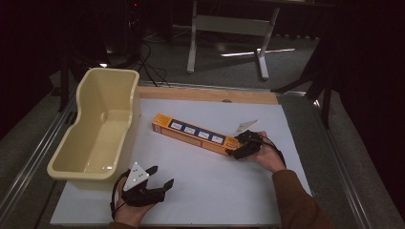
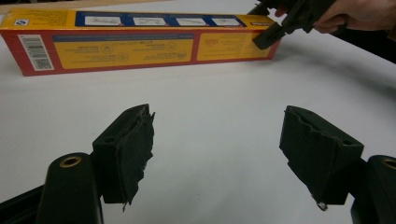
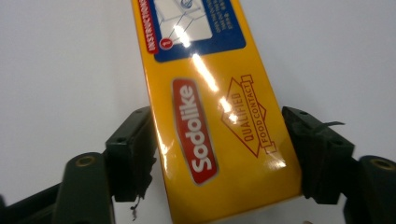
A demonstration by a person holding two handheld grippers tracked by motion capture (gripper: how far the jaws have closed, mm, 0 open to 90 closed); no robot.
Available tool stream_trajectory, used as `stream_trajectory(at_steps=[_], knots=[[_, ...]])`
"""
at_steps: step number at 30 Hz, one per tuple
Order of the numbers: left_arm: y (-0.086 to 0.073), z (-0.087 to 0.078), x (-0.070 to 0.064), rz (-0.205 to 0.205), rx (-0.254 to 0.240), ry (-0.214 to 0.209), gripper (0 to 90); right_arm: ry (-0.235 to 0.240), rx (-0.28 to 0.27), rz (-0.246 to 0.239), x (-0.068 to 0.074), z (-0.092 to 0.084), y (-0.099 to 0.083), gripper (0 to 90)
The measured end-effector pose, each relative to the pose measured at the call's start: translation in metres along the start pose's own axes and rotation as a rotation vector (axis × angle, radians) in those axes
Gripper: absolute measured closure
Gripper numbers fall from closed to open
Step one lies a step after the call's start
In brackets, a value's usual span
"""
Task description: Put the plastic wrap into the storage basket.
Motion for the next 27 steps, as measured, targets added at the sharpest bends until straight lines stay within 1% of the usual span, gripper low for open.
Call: stream_trajectory(at_steps=[2, 4, 8, 9, 10, 15, 16, 17, 19, 23, 26, 27], knots=[[0.0, 0.0, 0.0, 0.0, 0.001, 0.0, 25.5, 0.012, 0.014, -0.015, 0.005, -0.005, -0.002, 32.9], [0.0, 0.0, 0.0, -0.001, -0.001, -0.002, 25.5, 0.025, 0.013, -0.011, 0.01, -0.011, -0.007, 34.7], [0.0, -0.001, 0.0, -0.004, -0.006, 0.0, 26.0, 0.016, -0.008, -0.001, 0.021, -0.025, -0.024, 37.2], [0.0, -0.001, 0.0, -0.004, -0.006, 0.0, 26.0, 0.016, -0.008, -0.001, 0.021, -0.025, -0.024, 37.2], [0.0, -0.001, 0.0, -0.002, -0.003, -0.001, 26.0, 0.011, -0.009, 0.011, 0.025, -0.033, -0.033, 37.7], [-0.001, 0.0, 0.0, 0.004, 0.001, -0.001, 26.3, -0.016, 0.003, 0.053, 0.033, -0.055, -0.059, 37.7], [-0.001, 0.0, 0.0, 0.004, 0.001, -0.001, 26.4, -0.016, 0.003, 0.053, 0.033, -0.055, -0.059, 37.7], [-0.001, 0.0, 0.0, 0.004, 0.0, 0.0, 26.4, -0.02, 0.004, 0.06, 0.035, -0.06, -0.064, 37.8], [0.0, -0.001, 0.0, 0.003, 0.0, 0.002, 26.4, -0.031, 0.031, 0.087, 0.039, -0.074, -0.079, 37.8], [0.0, -0.002, 0.0, 0.0, -0.007, 0.002, 26.5, -0.037, 0.115, 0.111, 0.047, -0.093, -0.093, 37.9], [-0.001, -0.001, 0.0, -0.003, -0.004, 0.001, 26.4, -0.04, 0.141, 0.129, 0.049, -0.099, -0.098, 36.3], [-0.001, 0.0, 0.0, -0.003, -0.003, 0.0, 26.4, -0.038, 0.145, 0.144, 0.048, -0.099, -0.097, 34.2]])
Point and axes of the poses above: each handheld gripper's, and its own axes: z roughly forward along the jaws, y roughly out of its top, x roughly to its left, the point moved 1 cm from there along z, roughly forward along the jaws, and after that the axes turned 12 degrees about -y, right-handed, at the moved point
